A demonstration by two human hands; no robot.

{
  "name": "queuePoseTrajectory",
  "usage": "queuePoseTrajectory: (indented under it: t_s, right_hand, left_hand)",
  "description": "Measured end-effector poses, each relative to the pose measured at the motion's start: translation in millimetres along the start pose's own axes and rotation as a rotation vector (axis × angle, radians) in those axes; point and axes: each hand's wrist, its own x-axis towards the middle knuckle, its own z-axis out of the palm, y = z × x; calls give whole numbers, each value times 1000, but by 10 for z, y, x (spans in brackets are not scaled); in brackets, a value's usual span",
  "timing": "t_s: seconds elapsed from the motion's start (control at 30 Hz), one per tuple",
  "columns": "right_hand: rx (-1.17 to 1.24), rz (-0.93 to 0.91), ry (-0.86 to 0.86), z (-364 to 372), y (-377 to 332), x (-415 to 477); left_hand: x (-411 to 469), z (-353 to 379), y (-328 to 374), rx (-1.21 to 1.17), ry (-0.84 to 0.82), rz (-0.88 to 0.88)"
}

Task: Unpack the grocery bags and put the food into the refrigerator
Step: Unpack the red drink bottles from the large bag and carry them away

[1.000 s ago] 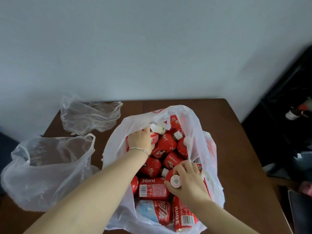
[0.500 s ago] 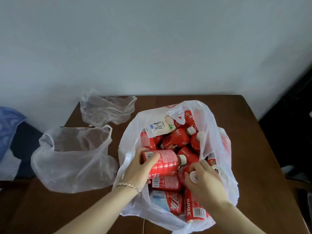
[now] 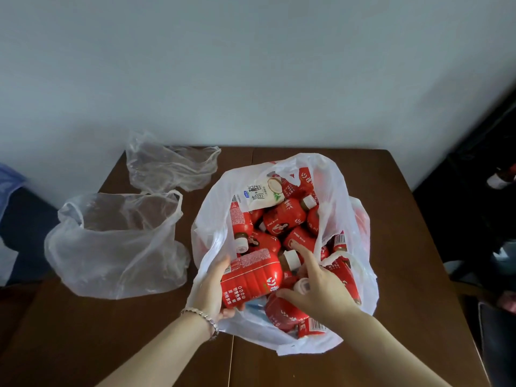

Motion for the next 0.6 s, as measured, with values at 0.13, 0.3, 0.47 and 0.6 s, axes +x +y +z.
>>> queuePoseTrajectory:
  t_s: [0.13,0.3,0.47,0.6]
  right_hand:
    - [-42,-64,-95,-46,11,-8]
    - [-147,-134,36,22,-8,1]
    - [-105,-122,166,109,20,26]
    - [29,-94,151,107,13,29]
  left_hand:
    - [56,-31,-108,-28,7,-47]
    - [116,-86,-156,7,4,-75]
    - [131,-115,-163,-12,-38,-124]
    - [127,-122,-140,-52,-67,-149]
